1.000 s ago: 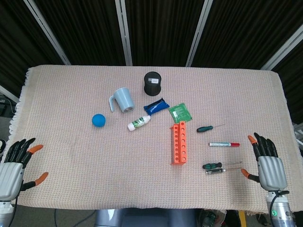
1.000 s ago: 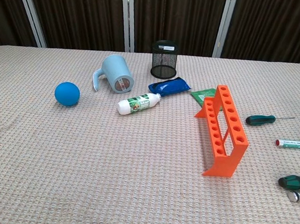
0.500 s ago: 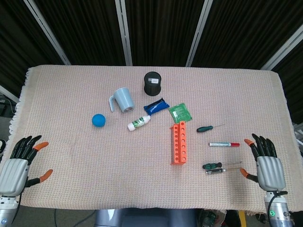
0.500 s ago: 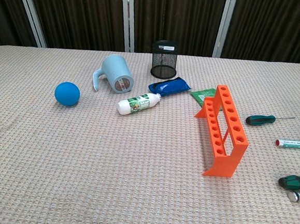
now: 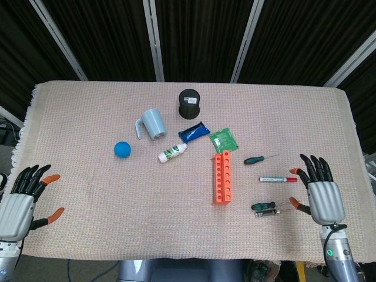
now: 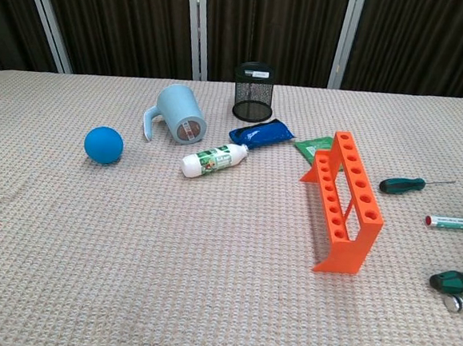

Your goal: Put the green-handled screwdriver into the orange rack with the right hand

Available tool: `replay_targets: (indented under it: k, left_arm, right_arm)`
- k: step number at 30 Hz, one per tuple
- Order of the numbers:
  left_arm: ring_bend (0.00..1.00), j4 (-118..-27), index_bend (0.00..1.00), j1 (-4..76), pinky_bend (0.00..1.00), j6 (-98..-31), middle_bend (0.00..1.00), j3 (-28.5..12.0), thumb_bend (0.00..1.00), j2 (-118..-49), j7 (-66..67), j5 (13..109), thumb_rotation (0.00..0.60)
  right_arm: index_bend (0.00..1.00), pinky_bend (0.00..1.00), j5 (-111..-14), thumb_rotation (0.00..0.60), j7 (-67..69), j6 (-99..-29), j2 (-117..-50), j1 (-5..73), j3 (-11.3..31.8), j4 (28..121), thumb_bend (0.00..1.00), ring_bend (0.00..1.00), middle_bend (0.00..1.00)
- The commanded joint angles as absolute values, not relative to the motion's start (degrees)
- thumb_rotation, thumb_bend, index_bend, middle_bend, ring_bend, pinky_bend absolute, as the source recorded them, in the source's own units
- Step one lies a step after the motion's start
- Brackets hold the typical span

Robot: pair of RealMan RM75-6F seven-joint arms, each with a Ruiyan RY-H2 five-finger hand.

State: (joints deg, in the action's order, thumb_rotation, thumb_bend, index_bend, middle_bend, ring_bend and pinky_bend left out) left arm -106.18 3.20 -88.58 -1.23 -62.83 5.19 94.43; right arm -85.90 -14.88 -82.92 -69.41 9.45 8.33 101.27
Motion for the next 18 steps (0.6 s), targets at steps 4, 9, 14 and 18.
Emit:
replay_targets:
  k: [4, 9, 14, 18]
  left_arm:
    - [0.0, -107.0, 0.25, 3.9, 0.0, -88.2, 0.07, -1.5, 0.17, -62.2, 5.7, 94.8, 0.6]
    - [0.0, -107.8, 0.28, 4.5, 0.0, -87.6, 0.07, -1.7, 0.17, -61.6, 6.4, 95.0, 0.6]
    - [0.0, -108.8, 0.33, 5.2, 0.0, -86.2, 0.07, -1.6, 0.17, -60.9, 7.4, 94.7, 0.6]
    - [0.0, -109.5, 0.33, 5.8, 0.0, -85.3, 0.07, -1.8, 0.17, -60.7, 7.9, 94.3, 0.6]
  right_arm:
    - [0.34, 0.0, -83.5, 0.6, -17.6, -76.9, -69.9, 14.4, 10.9, 101.8, 0.06, 0.0, 0.08]
    - [0.36, 0.0, -79.0, 0.6, -20.3, -70.7, -71.8, 19.4, 13.5, 99.4, 0.08, 0.0, 0.1]
    - [0.36, 0.0, -74.6, 0.6, -23.4, -65.4, -74.2, 23.6, 14.7, 95.7, 0.08, 0.0, 0.1]
    - [0.36, 0.0, -71.3, 0.6, -25.4, -62.0, -75.7, 26.7, 15.7, 93.0, 0.08, 0.0, 0.1]
